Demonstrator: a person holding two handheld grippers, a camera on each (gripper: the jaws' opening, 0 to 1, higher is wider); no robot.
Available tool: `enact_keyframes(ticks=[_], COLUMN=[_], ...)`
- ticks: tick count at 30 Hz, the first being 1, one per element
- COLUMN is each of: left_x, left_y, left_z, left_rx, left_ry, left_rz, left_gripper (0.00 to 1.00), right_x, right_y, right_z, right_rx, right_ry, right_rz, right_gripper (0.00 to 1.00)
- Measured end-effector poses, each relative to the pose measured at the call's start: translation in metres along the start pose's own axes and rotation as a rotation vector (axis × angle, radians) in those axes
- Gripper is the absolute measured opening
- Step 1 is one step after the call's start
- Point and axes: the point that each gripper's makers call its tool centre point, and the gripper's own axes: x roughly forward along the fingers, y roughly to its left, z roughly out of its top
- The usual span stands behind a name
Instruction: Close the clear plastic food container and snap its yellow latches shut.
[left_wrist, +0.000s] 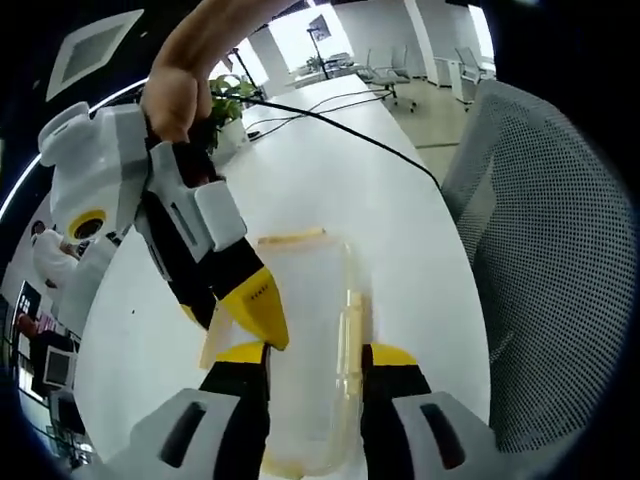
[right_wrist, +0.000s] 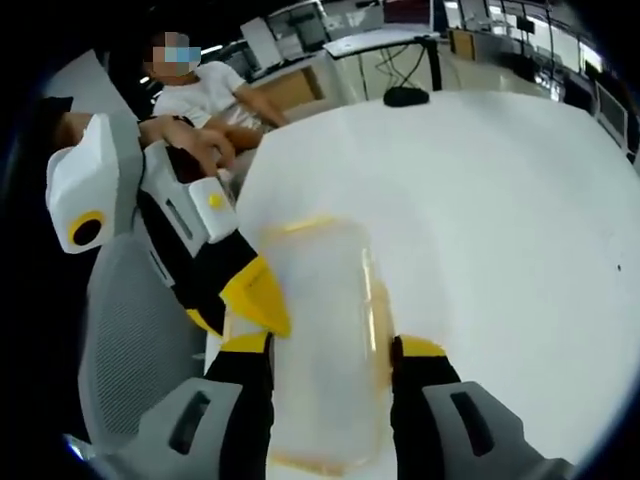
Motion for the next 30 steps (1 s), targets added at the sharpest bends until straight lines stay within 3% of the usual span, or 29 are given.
enact_keyframes(ticks=[1,3,27,30], left_x=[-0.0016,-0.0022,-0.0022,-0.0030], left_y=[0.0002,-0.0007,-0.0020,-0.0009], left_z=[-0.0006,-0.0051,-0.0060,-0.0041], left_rx=[0.020,0.009,0.020,-0.021], left_ry=[-0.007,-0.004,-0.026,-0.048], left_rz=[-0.013,-0.016,-0.006,-0.006], left_gripper=[0.28,0.28,0.30,0.30], right_x=[0.0019,0.0004,-0.0016,-0.0029], right_y=[0.0040,0.0013,-0.0004,0.0005], right_z=[0.0008,-0.0013,0.0044,0.0038], right_rx=[-0.045,-0.007,0.027,0.016], right_ry=[-0.004,-0.001,-0.035,-0.039], right_rz=[0.042,0.030,0.000,-0.014], right_gripper=[0.40,0.38,0.42,0.42])
